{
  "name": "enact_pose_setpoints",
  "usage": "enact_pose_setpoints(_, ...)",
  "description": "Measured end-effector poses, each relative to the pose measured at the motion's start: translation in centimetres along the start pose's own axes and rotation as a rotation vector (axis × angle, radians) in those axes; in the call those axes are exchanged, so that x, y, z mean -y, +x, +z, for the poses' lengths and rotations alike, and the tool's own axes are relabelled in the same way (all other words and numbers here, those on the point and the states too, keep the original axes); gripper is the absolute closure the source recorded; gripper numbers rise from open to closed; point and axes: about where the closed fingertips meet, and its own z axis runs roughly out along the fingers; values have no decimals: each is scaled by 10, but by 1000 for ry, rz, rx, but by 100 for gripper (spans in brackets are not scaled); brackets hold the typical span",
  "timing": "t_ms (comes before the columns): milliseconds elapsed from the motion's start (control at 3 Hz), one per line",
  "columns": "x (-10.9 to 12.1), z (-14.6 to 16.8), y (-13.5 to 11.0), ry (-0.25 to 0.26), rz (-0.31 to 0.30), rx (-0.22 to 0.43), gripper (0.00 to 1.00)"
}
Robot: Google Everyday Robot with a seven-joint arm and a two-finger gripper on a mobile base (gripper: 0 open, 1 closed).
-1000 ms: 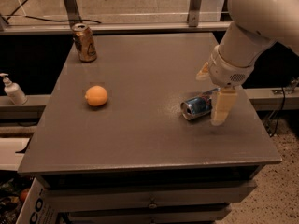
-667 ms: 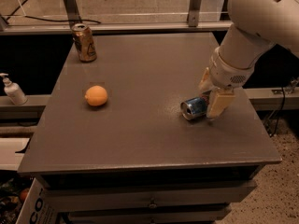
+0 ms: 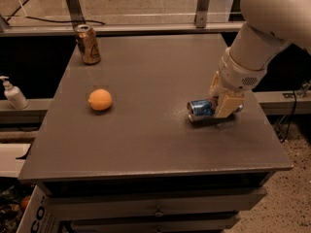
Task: Pick redbull can
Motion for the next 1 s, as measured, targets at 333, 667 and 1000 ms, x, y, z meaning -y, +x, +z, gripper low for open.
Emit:
enact_pose_setpoints(333, 8, -26, -20, 32, -9, 26, 100)
enact_pose_setpoints(667, 19, -68, -49, 70, -9, 91, 100)
enact_pose_setpoints(1000, 19, -68, -49, 70, -9, 91, 100)
